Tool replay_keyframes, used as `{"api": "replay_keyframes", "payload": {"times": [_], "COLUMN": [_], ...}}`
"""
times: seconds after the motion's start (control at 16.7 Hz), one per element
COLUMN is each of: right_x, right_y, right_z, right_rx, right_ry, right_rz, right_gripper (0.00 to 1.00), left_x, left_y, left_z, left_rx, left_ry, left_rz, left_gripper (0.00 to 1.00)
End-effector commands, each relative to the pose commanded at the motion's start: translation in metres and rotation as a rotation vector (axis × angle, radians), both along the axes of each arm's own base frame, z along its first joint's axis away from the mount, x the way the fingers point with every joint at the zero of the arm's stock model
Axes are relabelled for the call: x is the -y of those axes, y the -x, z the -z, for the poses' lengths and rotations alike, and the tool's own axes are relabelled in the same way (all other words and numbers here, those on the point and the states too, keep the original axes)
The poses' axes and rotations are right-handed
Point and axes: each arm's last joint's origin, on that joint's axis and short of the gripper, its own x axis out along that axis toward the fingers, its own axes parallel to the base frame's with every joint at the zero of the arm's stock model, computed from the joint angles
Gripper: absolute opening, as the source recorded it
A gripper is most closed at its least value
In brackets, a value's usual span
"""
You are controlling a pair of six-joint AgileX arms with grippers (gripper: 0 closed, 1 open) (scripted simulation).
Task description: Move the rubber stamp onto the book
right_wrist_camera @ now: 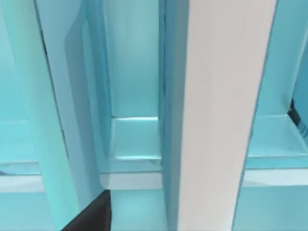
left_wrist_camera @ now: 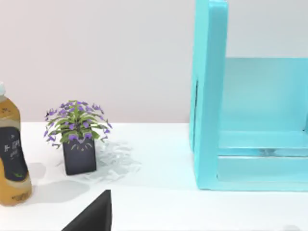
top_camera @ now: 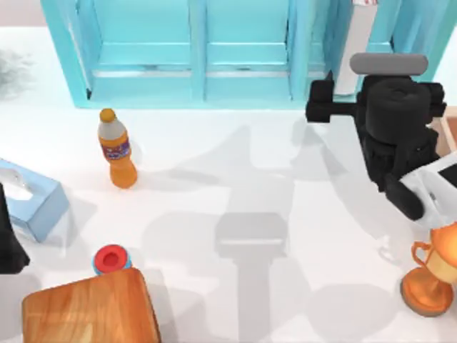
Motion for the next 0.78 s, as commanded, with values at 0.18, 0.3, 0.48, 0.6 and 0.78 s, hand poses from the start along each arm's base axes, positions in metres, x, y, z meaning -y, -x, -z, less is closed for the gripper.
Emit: {"api": "replay_keyframes", "payload": {"times": [0.18, 0.3, 0.48, 0.6, 0.78], "right_x": [0.002, 0.001, -0.002, -0.001, 0.001], "right_y": [0.000, -0.009, -0.034, -0.053, -0.082], "right_z": [0.001, 0.001, 0.005, 0.010, 0.016], "right_rx": [-0.004, -0.002, 0.000, 0.000, 0.001], "right_ry": [0.002, 0.000, 0.000, 0.000, 0.000], "right_rz": [0.003, 0.001, 0.000, 0.000, 0.000], "right_gripper": [1.00, 1.00, 1.00, 1.00, 1.00], "left_x": [0.000, 0.000, 0.000, 0.000, 0.000], "left_y": [0.000, 0.000, 0.000, 0.000, 0.000], "left_z": [0.000, 0.000, 0.000, 0.000, 0.000], "left_rx": [0.000, 0.000, 0.000, 0.000, 0.000], "left_ry": [0.000, 0.000, 0.000, 0.000, 0.000], "left_rz": [0.000, 0.000, 0.000, 0.000, 0.000], "left_gripper": [1.00, 1.00, 1.00, 1.00, 1.00]}}
